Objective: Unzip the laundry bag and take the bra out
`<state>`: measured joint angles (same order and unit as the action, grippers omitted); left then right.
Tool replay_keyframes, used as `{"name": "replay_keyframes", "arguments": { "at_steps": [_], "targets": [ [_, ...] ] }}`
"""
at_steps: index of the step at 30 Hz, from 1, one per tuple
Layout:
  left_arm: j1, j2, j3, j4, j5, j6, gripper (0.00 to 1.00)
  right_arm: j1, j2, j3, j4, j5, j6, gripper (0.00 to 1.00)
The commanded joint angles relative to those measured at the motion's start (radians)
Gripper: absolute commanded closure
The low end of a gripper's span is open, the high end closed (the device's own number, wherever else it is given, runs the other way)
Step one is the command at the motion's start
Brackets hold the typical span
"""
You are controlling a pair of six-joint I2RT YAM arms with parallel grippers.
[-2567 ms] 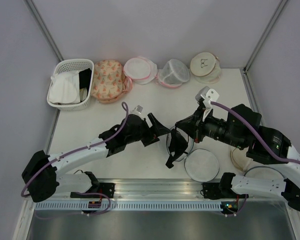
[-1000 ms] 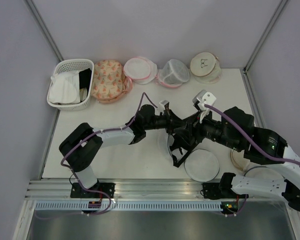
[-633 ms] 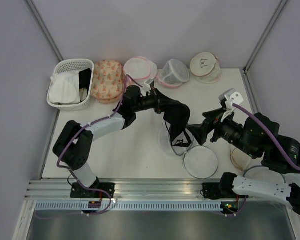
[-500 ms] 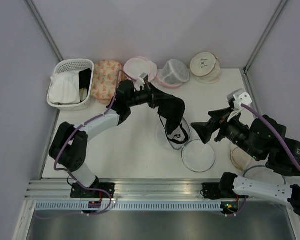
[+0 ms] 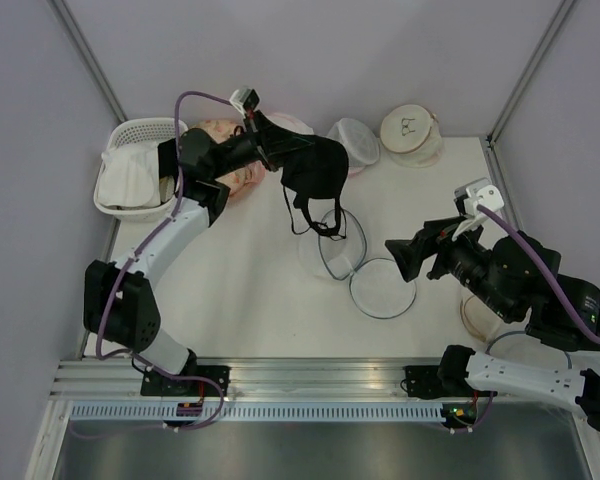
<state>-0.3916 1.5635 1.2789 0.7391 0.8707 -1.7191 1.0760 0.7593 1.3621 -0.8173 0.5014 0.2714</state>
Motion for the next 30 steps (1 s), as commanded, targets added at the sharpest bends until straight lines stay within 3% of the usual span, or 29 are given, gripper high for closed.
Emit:
{"name": "replay_keyframes", "arguments": {
  "at_steps": [1,8,11,16,22,30],
  "targets": [
    [0.117,-0.020,0.077,-0.054,0.033,0.088,0.98,0.002,0.006,-0.018,-0.005,0.032,0.020,0.10],
    [0.376,-0.025,0.343,-0.764,-0.093,0.689,0.98,0.002,-0.029,-0.069,-0.016,0.037,0.043,0.10],
    [0.454,-0.020,0.448,-0.903,-0.180,0.846,0.98,0.002,-0.032,-0.090,-0.013,0.035,0.046,0.09],
    [0.581,0.030,0.656,-1.029,-0.283,0.989,0.98,0.001,-0.029,-0.124,0.001,0.026,0.051,0.08],
    [0.709,0.162,0.845,-1.046,-0.378,1.018,0.98,0.002,-0.025,-0.181,0.026,-0.006,0.068,0.07],
    [0.731,0.297,0.869,-1.064,-0.504,1.107,0.98,0.001,-0.026,-0.248,0.012,-0.031,0.092,0.05]
  ]
}}
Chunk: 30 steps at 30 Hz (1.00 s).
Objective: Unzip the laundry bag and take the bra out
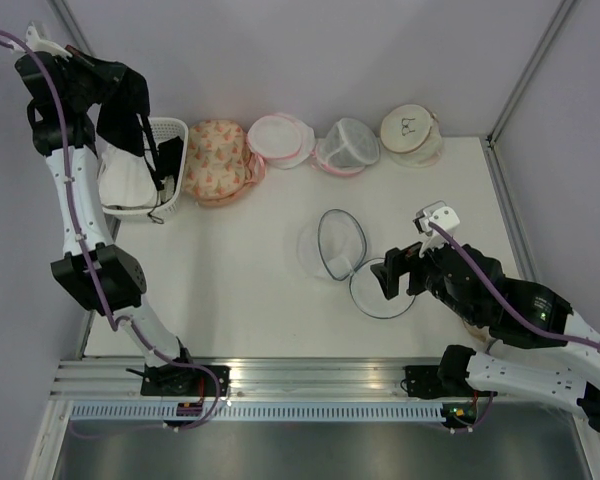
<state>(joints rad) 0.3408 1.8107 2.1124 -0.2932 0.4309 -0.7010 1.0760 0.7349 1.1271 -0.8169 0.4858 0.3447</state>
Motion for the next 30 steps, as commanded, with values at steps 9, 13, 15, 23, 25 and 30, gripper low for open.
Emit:
{"name": "replay_keyframes", "arguments": {
  "at_steps": [9,13,15,23,25,30],
  "targets": [
    [-0.017,0.130,0.061,-0.050,-0.118,0.150,0.98,0.001,0.009,-0.066,0.025,-0.015,0.022,0.04],
    [-0.026,0.144,0.115,-0.092,-0.197,0.179,0.98,0.002,0.020,-0.075,0.024,-0.023,0.023,0.04],
    [-0.023,0.142,0.127,-0.106,-0.207,0.172,0.98,0.002,0.020,-0.073,0.021,-0.023,0.022,0.04],
    [-0.023,0.093,0.138,-0.132,-0.219,0.187,0.98,0.002,0.064,-0.072,0.028,-0.026,-0.007,0.02],
    [-0.025,0.096,0.182,-0.129,-0.260,0.193,0.98,0.002,0.078,-0.078,0.045,-0.033,-0.013,0.02],
    [-0.028,0.124,0.212,-0.097,-0.340,0.190,0.98,0.002,0.096,-0.084,0.065,-0.046,-0.022,0.02]
  ]
}}
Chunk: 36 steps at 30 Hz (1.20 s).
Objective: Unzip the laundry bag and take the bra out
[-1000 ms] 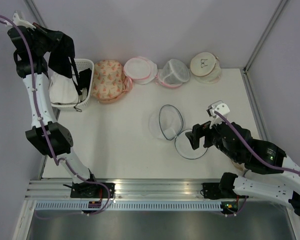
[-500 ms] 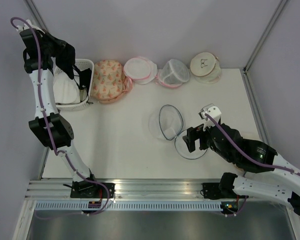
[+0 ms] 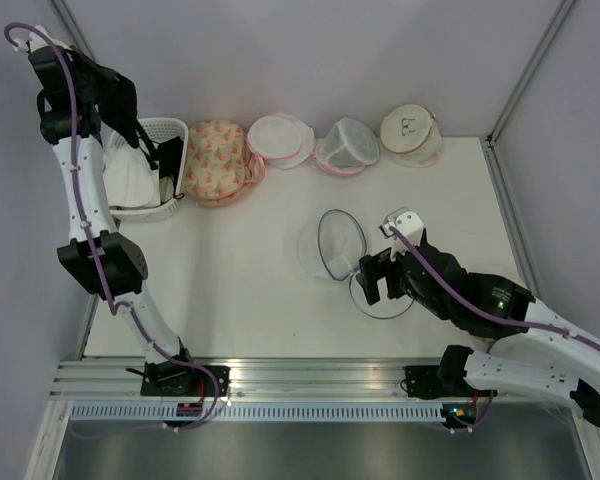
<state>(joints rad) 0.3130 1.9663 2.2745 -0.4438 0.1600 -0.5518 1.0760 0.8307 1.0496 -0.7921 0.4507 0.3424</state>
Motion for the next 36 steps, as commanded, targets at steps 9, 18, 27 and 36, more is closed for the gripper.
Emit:
{"name": "replay_keyframes", "arguments": {
  "at_steps": [9,18,27,36],
  "targets": [
    [-0.003,0.003,0.106,0.149,-0.157,0.078,0.98,-0.028,0.051,0.004,0.047,-0.043,-0.074,0.02],
    [-0.002,0.029,0.102,0.264,-0.267,0.118,0.98,-0.109,0.134,0.012,0.070,-0.145,-0.106,0.02],
    [-0.022,0.077,0.053,0.260,-0.244,0.092,0.98,-0.140,0.168,0.006,0.096,-0.176,-0.094,0.02],
    [-0.051,0.008,-0.053,0.266,-0.264,0.121,0.98,-0.145,0.136,-0.026,0.117,-0.196,-0.088,0.02]
  ]
}}
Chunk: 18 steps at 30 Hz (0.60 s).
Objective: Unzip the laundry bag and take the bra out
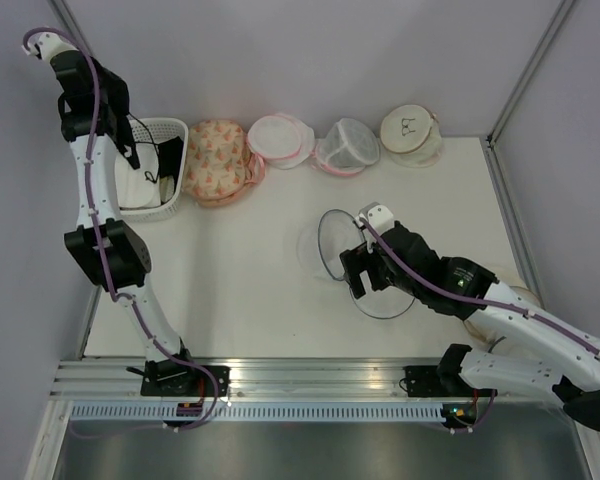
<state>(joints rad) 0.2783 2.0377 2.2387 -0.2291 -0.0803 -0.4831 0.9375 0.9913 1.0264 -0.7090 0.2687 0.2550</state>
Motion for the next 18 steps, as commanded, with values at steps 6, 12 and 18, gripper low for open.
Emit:
{"name": "replay_keyframes", "arguments": {
  "at_steps": [6,12,18],
  "targets": [
    [-0.108,-0.057,-0.039,0.054,-0.065,0.115,0.98,-0.006,-0.071,-0.023,0.020,-0.003,0.001,0.02],
    [-0.215,-0.004,-0.039,0.059,-0.167,0.218,0.98,-0.008,-0.129,-0.049,-0.012,0.012,0.016,0.02],
    [-0.220,0.062,-0.056,0.057,-0.251,0.245,0.98,-0.008,-0.149,-0.054,-0.026,0.024,0.021,0.02]
  ]
}}
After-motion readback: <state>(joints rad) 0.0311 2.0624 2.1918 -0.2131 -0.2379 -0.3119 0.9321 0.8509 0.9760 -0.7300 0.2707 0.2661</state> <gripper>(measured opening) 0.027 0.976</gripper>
